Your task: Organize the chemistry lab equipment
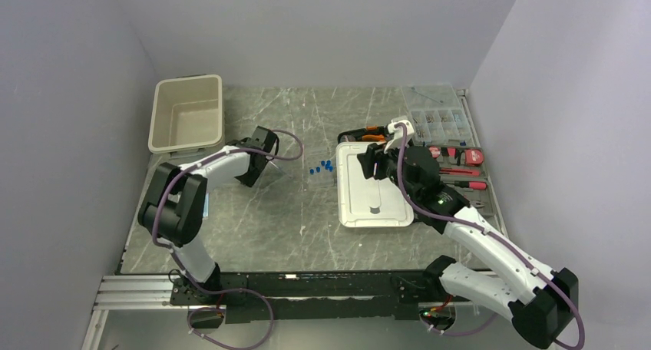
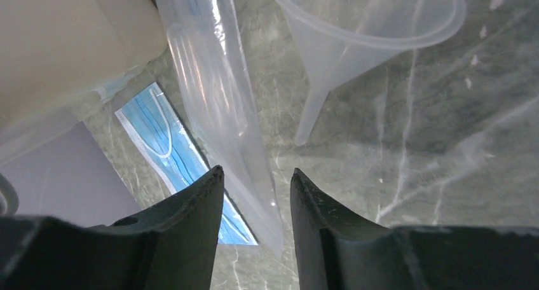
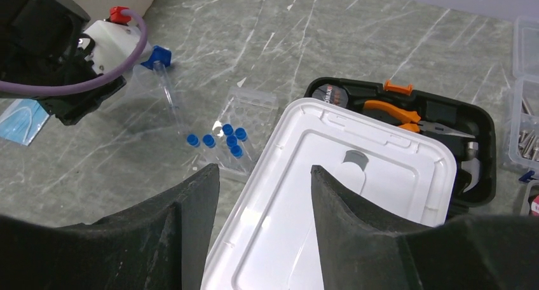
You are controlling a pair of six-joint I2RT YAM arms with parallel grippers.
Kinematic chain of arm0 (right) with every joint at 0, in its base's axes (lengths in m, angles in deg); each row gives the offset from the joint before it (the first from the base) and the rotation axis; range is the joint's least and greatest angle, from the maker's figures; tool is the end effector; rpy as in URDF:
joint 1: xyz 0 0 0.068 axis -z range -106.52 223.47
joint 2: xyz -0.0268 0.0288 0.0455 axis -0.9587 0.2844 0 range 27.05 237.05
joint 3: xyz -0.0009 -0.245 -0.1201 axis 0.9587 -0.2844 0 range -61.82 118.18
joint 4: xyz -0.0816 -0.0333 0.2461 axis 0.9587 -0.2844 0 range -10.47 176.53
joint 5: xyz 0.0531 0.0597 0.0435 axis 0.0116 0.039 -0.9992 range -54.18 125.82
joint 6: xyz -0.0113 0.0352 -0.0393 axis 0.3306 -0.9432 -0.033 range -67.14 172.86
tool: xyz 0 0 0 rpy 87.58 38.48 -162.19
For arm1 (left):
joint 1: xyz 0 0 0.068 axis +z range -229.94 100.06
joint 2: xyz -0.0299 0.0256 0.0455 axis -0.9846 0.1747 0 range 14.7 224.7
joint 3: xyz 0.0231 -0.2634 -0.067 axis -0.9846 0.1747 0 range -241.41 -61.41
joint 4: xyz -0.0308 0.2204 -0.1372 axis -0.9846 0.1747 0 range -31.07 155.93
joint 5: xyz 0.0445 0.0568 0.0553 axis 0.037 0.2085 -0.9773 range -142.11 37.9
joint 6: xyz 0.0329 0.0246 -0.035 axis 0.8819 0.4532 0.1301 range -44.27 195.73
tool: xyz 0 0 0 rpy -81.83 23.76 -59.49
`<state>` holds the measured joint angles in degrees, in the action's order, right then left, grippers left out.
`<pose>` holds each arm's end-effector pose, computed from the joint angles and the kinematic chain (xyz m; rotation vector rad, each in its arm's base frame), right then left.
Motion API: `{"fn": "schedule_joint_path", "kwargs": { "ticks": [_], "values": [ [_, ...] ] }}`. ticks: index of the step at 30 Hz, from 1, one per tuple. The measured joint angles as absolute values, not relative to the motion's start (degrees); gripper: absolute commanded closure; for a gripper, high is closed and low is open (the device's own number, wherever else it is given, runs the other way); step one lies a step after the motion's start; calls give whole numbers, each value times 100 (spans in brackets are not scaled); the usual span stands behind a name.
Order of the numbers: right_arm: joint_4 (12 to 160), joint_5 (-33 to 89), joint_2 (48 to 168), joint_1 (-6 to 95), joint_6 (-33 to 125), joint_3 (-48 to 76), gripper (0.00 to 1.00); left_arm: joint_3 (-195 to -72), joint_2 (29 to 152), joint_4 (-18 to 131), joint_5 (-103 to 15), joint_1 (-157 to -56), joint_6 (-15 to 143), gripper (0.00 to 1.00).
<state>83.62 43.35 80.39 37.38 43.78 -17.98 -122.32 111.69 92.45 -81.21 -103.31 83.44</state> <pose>0.1811 0.1261 0.3205 -0.3288 1.7777 0.4477 0.3025 -0.1118 0.1812 0.5925 2.5939 0.6184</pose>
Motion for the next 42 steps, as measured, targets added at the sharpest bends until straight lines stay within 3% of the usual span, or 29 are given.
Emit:
{"fn": "schedule_joint_path", "kwargs": {
  "ticks": [9, 18, 26, 31, 42],
  "values": [
    [8359, 4343, 7932, 3779, 4363, -1894, 42, -12302, 11473, 9311, -8422, -10331, 8341, 99],
    [8416, 4352, 7904, 3788, 4360, -1918, 42, -12409, 11248, 9444, -8621, -10333, 8188, 100],
    [8469, 4431, 7902, 3814, 4360, -1925, 41, -12516, 9312, 9387, -7474, -10338, 8239, 100],
    [8490, 4429, 7934, 3821, 4360, -1925, 42, -13329, 8901, 9516, -7107, -10290, 8256, 100],
    [8493, 4429, 7934, 3821, 4358, -1925, 41, -14935, 9430, 9794, -6394, -8412, 7941, 100]
  ]
}}
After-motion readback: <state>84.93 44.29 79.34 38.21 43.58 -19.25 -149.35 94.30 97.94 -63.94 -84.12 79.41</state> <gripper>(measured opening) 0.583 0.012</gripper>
